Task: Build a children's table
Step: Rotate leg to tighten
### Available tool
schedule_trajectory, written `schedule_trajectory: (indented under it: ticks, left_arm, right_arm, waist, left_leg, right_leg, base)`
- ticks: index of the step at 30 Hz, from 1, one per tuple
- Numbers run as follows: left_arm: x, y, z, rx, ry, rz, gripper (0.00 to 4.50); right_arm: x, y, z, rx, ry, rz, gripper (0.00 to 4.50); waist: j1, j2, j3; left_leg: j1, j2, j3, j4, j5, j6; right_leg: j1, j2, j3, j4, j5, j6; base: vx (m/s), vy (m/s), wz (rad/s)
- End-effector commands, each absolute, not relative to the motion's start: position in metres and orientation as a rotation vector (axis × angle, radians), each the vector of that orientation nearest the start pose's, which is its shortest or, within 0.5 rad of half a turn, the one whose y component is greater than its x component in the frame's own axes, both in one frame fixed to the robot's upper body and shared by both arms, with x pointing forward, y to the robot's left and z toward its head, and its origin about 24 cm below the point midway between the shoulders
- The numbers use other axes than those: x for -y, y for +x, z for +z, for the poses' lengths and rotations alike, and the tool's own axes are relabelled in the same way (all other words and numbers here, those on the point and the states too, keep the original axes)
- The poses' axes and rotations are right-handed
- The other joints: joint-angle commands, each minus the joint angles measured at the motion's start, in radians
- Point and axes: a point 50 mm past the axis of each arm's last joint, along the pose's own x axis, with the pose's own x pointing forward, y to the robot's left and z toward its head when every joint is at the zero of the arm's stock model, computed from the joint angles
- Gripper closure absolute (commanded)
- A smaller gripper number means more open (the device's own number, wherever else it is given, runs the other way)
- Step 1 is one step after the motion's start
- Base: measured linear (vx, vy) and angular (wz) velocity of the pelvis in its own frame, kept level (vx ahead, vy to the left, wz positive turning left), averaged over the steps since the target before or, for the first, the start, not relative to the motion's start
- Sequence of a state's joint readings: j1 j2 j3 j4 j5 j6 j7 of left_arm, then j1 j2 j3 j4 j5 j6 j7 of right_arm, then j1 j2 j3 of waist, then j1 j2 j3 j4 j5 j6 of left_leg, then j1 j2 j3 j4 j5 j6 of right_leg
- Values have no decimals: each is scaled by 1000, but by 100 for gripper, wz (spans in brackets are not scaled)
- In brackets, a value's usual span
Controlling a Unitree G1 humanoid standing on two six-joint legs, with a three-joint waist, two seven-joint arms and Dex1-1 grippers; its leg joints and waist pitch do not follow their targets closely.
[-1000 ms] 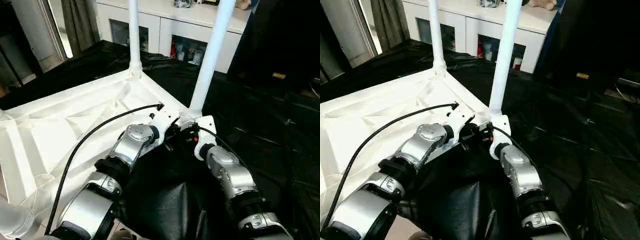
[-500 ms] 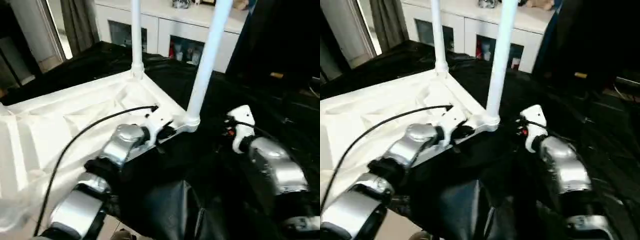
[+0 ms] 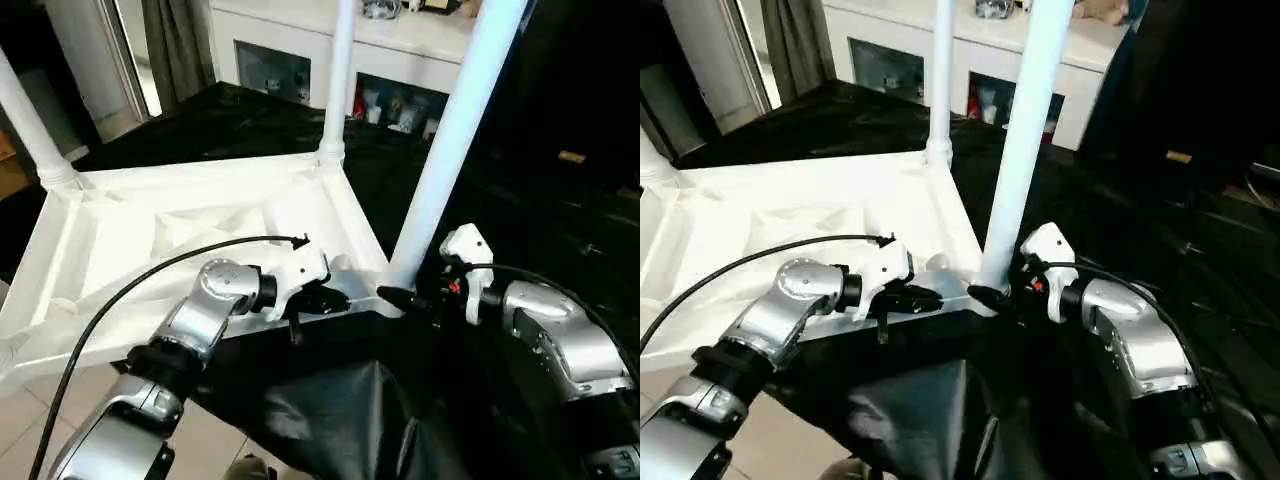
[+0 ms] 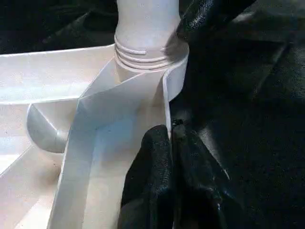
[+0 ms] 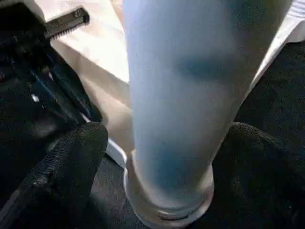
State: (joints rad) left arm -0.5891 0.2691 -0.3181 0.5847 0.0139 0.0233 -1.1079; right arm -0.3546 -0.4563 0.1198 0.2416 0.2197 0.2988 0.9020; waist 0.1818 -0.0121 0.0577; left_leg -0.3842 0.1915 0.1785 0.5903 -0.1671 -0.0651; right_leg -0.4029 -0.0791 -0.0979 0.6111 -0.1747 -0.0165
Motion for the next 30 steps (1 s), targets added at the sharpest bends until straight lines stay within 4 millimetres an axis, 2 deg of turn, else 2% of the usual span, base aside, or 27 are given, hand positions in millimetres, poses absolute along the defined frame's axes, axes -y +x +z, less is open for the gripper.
schedule_trajectory:
  ticks: [1,9,11,13,14,20,21,25,26,30]
  left_arm:
    - [-89,310,62,-239,379,-1409,450]
    - [-92,307,63,-248,377,-1416,450]
    - [-92,307,63,-249,377,-1416,450]
    - [-92,306,63,-250,377,-1415,450]
    - [-92,306,63,-251,377,-1415,450]
    - [-94,305,63,-258,377,-1417,450]
    - [-94,305,63,-259,377,-1417,450]
    - [-94,304,63,-264,378,-1419,450]
    - [-94,304,63,-265,378,-1419,450]
    - [-94,303,62,-271,378,-1422,450]
  right_arm:
    - [175,294,64,-339,-202,973,3]
    - [174,292,65,-339,-161,1001,3]
    - [174,292,64,-341,-157,1002,30]
    - [174,292,64,-341,-155,1003,37]
    - [174,292,64,-342,-154,1003,59]
    - [175,292,63,-345,-151,1006,91]
    - [175,292,63,-345,-150,1006,114]
    - [174,292,62,-348,-148,1010,137]
    - [174,292,62,-348,-148,1011,165]
    - [174,291,61,-351,-146,1014,184]
  waist:
    - [-3,-12,-63]
    - [-6,-13,-63]
    - [-7,-13,-65]
    - [-8,-13,-65]
    - [-8,-13,-65]
    - [-8,-13,-65]
    - [-8,-14,-65]
    - [-8,-12,-66]
    - [-8,-11,-67]
    - [-8,-11,-69]
  left_leg:
    - [21,53,-20,-75,-250,27]
    - [20,53,-21,-76,-247,31]
    - [20,53,-20,-75,-241,32]
    - [20,52,-19,-74,-236,34]
    - [19,52,-20,-74,-232,35]
    - [18,52,-19,-73,-231,36]
    - [18,51,-19,-73,-231,36]
    - [19,52,-19,-73,-230,34]
    - [20,52,-19,-73,-230,34]
    - [19,52,-19,-72,-225,33]
  right_leg:
    - [45,-97,60,-88,-341,-141]
    - [44,-94,60,-88,-343,-138]
    - [44,-94,60,-85,-329,-143]
    - [44,-93,60,-85,-320,-146]
    - [45,-93,60,-84,-314,-148]
    - [46,-94,60,-84,-315,-148]
    - [46,-93,59,-84,-319,-146]
    - [46,-93,59,-84,-315,-149]
    - [46,-93,59,-84,-313,-149]
    - [47,-92,59,-81,-291,-155]
  base:
    - [0,0,0]
    - [0,0,0]
    - [0,0,0]
    - [0,0,0]
    - [0,0,0]
    - [0,0,0]
    - [0,0,0]
    - [0,0,0]
    - [0,0,0]
    - [0,0,0]
